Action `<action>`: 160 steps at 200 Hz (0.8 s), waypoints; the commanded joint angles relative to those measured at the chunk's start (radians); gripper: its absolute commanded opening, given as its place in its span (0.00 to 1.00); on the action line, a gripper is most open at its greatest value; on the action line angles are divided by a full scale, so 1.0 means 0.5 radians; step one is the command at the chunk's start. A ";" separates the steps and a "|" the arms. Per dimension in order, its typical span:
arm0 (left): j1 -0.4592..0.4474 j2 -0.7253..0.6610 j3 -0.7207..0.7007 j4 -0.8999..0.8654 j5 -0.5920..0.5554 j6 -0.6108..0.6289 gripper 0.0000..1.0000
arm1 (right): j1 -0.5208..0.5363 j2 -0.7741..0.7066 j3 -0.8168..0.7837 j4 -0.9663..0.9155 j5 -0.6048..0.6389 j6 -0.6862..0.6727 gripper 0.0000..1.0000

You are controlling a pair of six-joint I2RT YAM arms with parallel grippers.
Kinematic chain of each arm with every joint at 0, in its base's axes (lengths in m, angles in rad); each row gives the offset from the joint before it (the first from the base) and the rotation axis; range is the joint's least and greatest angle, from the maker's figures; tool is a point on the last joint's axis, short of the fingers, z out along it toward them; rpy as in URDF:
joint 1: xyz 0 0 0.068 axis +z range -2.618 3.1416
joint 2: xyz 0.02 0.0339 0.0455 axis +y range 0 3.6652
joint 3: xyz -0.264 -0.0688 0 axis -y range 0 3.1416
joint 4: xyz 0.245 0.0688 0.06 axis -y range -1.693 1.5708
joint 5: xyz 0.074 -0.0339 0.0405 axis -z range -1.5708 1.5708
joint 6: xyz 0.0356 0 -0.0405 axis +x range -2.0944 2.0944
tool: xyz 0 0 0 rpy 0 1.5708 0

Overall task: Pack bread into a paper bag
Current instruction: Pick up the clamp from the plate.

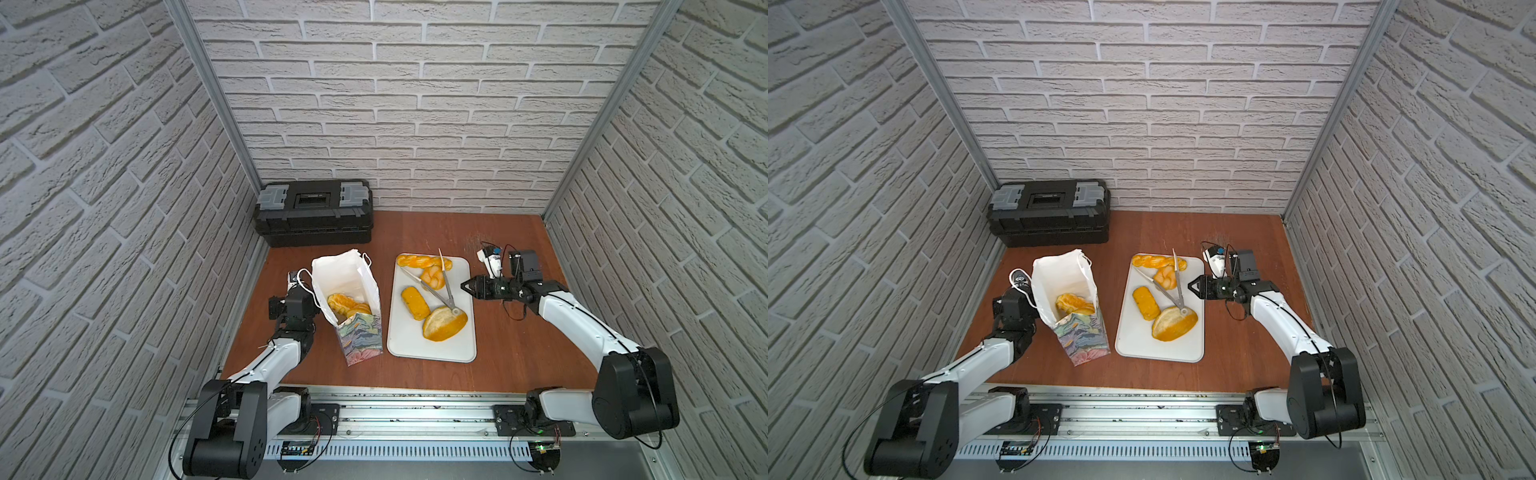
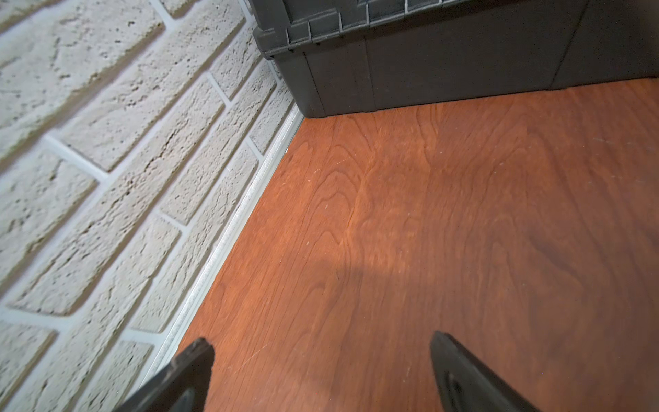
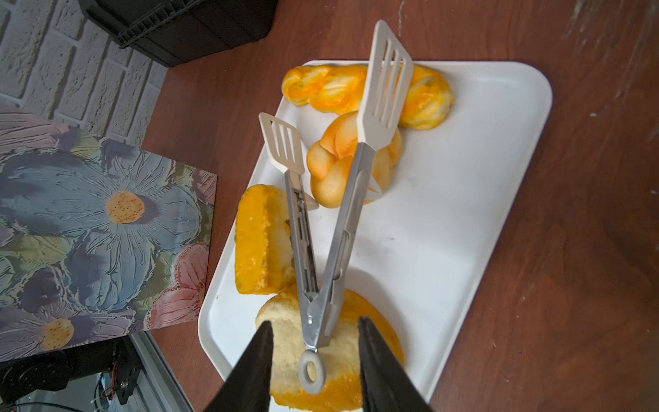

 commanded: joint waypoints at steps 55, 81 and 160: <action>-0.014 -0.050 -0.006 0.073 0.008 0.002 0.98 | 0.021 0.528 0.039 0.296 -0.096 -0.040 0.40; -0.014 -0.052 -0.012 0.077 0.002 0.003 0.98 | 0.020 0.588 0.052 0.366 -0.149 -0.009 0.41; -0.014 -0.025 -0.006 0.090 0.000 0.009 0.98 | 0.062 0.506 0.107 0.255 -0.013 -0.069 0.41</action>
